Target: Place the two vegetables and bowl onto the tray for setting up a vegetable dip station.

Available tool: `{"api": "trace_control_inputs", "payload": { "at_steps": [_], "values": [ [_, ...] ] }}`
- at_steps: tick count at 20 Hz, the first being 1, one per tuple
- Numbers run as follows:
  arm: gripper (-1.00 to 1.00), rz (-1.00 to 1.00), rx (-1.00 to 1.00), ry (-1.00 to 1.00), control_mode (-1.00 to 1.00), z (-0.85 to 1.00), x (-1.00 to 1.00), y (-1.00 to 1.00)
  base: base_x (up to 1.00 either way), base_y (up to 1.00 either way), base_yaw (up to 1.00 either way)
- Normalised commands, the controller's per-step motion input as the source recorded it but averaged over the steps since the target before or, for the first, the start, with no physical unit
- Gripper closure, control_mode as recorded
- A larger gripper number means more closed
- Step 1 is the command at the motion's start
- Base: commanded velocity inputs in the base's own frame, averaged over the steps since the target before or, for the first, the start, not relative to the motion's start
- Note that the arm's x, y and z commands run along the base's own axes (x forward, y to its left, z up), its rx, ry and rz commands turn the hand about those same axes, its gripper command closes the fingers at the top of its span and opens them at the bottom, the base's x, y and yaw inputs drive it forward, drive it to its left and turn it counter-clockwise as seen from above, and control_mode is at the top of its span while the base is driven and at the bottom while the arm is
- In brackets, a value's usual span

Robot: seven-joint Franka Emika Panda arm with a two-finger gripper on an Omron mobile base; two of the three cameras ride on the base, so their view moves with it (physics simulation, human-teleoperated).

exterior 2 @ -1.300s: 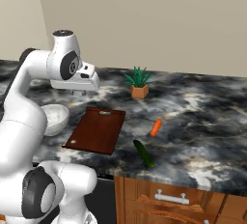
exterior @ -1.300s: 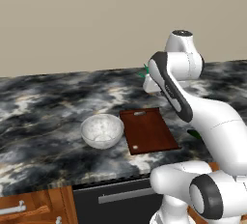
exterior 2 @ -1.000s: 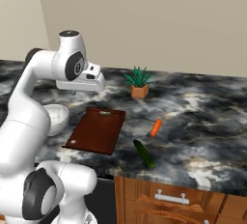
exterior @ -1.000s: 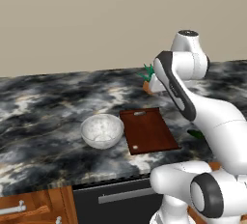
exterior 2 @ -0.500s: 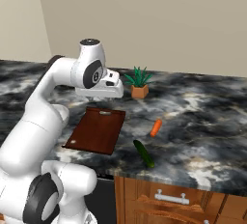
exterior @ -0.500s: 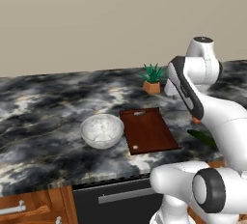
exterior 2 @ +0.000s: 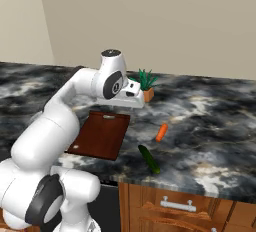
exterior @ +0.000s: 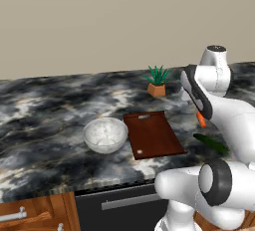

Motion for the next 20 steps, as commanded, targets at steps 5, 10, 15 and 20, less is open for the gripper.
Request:
{"api": "trace_control_inputs", "payload": {
  "at_steps": [5, 10, 15, 20],
  "values": [
    [-1.00, -0.17, 0.00, 0.00, -1.00, -0.37, 0.31, -0.54, 0.00, 0.00, 0.00],
    [-1.00, -0.15, 0.00, 0.00, -1.00, -0.43, 0.41, -0.39, 0.00, 0.00, 0.00],
    [-1.00, -0.12, 0.00, 0.00, -1.00, -0.43, 0.39, -0.39, 0.00, 0.00, 0.00],
    [-1.00, -0.10, 0.00, 0.00, -1.00, -0.45, 0.47, -0.31, 0.00, 0.00, 0.00]
  ]
}}
